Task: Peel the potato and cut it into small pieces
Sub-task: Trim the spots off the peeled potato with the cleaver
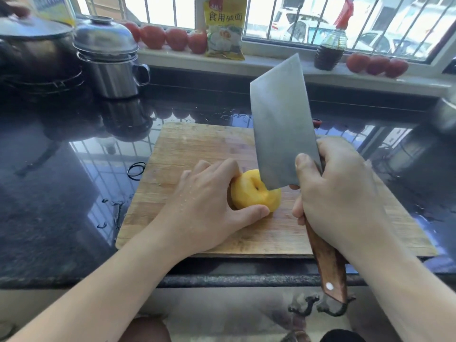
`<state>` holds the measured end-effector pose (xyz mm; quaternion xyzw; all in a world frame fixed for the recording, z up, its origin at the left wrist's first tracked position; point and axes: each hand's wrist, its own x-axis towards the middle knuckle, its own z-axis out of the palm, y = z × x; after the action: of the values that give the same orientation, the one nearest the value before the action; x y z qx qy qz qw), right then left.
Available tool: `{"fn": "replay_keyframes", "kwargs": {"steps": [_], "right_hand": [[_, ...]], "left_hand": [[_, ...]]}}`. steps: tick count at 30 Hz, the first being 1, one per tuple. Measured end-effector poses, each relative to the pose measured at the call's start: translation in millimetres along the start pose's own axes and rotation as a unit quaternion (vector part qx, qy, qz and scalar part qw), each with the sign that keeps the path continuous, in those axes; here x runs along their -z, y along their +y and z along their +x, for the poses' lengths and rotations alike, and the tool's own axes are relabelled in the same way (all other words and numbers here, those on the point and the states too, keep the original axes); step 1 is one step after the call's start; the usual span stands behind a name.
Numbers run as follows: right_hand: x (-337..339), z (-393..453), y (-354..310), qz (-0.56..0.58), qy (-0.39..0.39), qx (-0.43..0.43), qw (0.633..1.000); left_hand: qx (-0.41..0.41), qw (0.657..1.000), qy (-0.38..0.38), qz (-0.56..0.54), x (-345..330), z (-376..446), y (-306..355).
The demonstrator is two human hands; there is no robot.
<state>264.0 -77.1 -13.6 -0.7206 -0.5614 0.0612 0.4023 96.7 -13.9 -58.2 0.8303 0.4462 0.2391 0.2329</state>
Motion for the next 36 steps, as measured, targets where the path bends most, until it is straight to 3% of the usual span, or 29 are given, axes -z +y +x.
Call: {"fn": "replay_keyframes", "kwargs": {"steps": [14,27,36], "right_hand": [[-5,4,14,0.091,-0.021,0.037,0.995],[-14,8,16,0.092,0.001,0.046,0.995],[-13,19,24,0.117,-0.041,0.046,0.991]], "left_hand": [[0.032,0.998,-0.020,-0.041,2,1,-2],[0.023,0.998,-0.023,-0.058,2,2,-5],[0.036,0.996,-0.037,-0.074,-1,4,-14]]}}
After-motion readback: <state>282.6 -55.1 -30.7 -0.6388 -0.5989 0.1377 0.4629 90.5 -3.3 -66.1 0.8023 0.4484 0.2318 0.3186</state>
